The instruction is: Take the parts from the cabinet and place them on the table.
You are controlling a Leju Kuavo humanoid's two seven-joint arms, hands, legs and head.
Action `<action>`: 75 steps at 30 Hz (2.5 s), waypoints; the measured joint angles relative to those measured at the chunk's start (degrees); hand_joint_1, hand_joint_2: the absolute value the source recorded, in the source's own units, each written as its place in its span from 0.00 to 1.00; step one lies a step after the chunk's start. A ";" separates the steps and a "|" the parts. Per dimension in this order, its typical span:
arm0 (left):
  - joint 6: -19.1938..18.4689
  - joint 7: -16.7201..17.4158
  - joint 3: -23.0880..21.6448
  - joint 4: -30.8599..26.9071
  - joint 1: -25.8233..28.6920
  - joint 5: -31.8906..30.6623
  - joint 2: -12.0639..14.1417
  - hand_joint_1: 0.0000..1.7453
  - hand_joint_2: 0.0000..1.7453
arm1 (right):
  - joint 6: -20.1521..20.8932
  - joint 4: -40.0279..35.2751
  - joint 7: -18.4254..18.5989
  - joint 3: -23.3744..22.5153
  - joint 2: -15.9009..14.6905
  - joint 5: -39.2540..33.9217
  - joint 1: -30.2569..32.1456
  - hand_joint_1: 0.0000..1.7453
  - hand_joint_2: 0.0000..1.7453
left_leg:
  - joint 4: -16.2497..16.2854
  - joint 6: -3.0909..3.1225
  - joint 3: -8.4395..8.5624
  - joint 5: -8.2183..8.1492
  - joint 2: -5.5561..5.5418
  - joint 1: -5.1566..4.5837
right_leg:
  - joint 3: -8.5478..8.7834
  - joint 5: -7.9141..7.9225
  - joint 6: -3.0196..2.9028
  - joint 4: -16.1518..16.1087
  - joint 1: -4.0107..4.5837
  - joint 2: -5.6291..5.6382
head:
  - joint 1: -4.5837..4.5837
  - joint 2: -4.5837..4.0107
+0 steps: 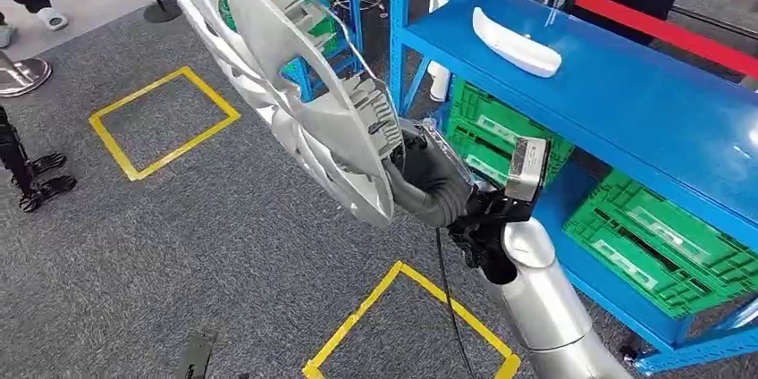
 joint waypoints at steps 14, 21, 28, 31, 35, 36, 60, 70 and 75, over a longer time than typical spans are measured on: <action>-0.11 -0.98 1.94 -0.04 1.17 0.70 -0.96 0.00 1.00 | 0.61 0.70 0.31 1.95 -0.33 -0.77 -1.10 1.00 1.00 | -5.35 1.40 3.36 0.30 -7.96 0.38 | -6.12 -1.68 4.06 8.53 -1.04 4.62 | 0.29 0.00; -0.33 -0.83 2.80 -0.26 2.65 0.68 -0.96 0.00 1.00 | 0.66 0.85 0.50 2.91 0.24 -1.49 -1.84 1.00 1.00 | -3.53 -0.99 2.13 -0.85 -10.87 1.12 | -2.09 1.73 1.84 0.62 -1.91 5.87 | 0.44 0.00; -0.26 -0.28 3.67 -1.68 3.46 0.53 -1.22 0.00 1.00 | 0.63 0.96 0.85 3.24 0.64 -2.23 -2.31 1.00 1.00 | 12.24 -1.75 -6.20 -5.94 -2.93 1.03 | -1.11 0.68 0.35 0.60 -0.57 1.60 | -0.17 0.00; -0.26 -0.17 4.11 -2.45 3.66 0.42 -1.12 0.00 1.00 | 0.66 0.96 0.98 3.61 0.83 -2.23 -2.56 1.00 1.00 | -2.50 -0.44 1.90 -0.57 1.06 0.28 | -0.29 0.05 0.63 0.53 -0.25 -0.18 | -0.15 0.00; -0.26 -0.09 4.31 -3.02 3.78 0.24 -1.03 0.00 1.00 | 0.66 0.94 0.98 3.93 1.01 -2.32 -2.88 1.00 1.00 | -3.26 0.31 1.82 -1.21 0.18 -0.56 | 0.21 -0.36 1.66 -0.11 0.09 -2.57 | -0.11 0.00; -0.24 -0.07 4.35 -3.08 3.94 0.24 -0.96 0.00 1.00 | 0.66 0.92 0.98 3.98 1.18 -2.32 -2.94 1.00 1.00 | -4.35 0.72 3.19 -0.75 -0.77 -0.45 | 0.54 -0.62 2.07 -0.44 0.38 -3.22 | -0.11 0.00; -2.32 -0.41 3.41 -1.31 1.69 1.64 -2.16 0.00 1.00 | 1.81 1.51 1.18 1.36 -0.04 -2.25 -1.69 1.00 1.00 | 5.26 -0.89 -2.34 -3.12 -2.31 0.66 | -1.64 1.52 -0.02 -0.07 0.41 0.56 | -0.04 0.00; -1.16 -1.59 1.20 0.96 -0.38 3.54 -1.75 0.00 1.00 | 1.92 1.22 1.14 0.55 -0.72 -2.27 -1.45 1.00 1.00 | -5.60 2.21 4.35 -0.33 -3.38 -0.05 | -5.36 -3.64 1.09 9.42 0.17 3.87 | 0.41 0.00; -0.59 -2.08 0.39 1.36 -0.52 4.18 -1.68 0.00 1.00 | 1.86 1.22 1.22 0.42 -1.22 -2.03 -0.26 1.00 1.00 | -5.18 1.63 4.50 -0.71 -8.33 0.38 | -7.04 -0.75 3.50 8.82 -0.71 4.62 | 0.44 0.00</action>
